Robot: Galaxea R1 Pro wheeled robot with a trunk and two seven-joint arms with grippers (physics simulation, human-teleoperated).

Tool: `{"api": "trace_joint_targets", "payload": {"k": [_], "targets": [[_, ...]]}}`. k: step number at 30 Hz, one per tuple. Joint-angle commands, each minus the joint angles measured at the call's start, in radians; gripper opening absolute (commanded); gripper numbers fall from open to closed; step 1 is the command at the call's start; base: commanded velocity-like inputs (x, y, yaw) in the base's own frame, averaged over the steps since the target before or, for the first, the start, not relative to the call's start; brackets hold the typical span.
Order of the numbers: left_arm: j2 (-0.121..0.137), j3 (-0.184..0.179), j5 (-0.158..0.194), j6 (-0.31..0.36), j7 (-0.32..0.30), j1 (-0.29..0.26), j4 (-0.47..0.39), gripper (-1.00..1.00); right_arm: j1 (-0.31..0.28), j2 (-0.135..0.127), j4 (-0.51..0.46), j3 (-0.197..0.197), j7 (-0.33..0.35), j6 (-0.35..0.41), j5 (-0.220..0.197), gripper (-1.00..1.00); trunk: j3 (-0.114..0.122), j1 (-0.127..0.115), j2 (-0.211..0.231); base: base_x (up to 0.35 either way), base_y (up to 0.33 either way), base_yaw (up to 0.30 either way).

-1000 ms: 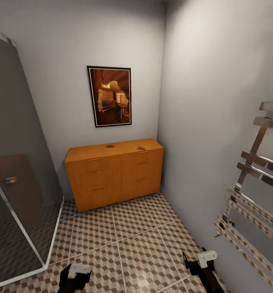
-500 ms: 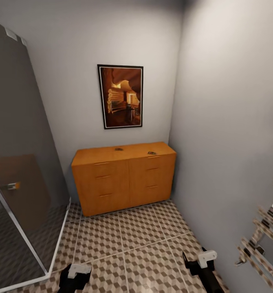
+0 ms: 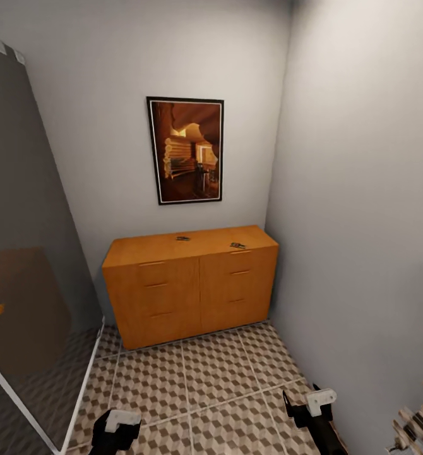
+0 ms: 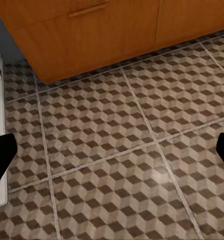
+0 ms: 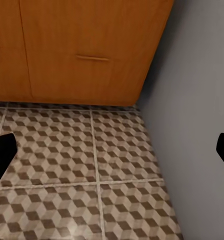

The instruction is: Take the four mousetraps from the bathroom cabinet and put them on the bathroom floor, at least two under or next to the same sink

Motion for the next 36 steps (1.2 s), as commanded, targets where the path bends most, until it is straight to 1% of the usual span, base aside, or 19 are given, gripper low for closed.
{"api": "trace_joint_targets", "payload": {"k": [1, 18, 36], "targets": [[-0.001, -0.008, 0.005, -0.005, 0.001, -0.001, 0.003, 1.00, -0.001, 0.000, 0.000, 0.009, -0.007, -0.001, -0.002, 1.00, -0.002, 0.001, -0.002, 0.322, -0.101, 0.000], [-0.001, -0.008, 0.005, -0.005, 0.001, -0.001, 0.003, 1.00, -0.001, 0.000, 0.000, 0.009, -0.007, -0.001, -0.002, 1.00, -0.002, 0.001, -0.002, 0.322, -0.105, 0.000], [-0.001, -0.008, 0.005, -0.005, 0.001, -0.001, 0.003, 1.00, -0.001, 0.000, 0.000, 0.009, -0.007, -0.001, -0.002, 1.00, -0.002, 0.001, -0.002, 0.319, -0.009, 0.000]]}}
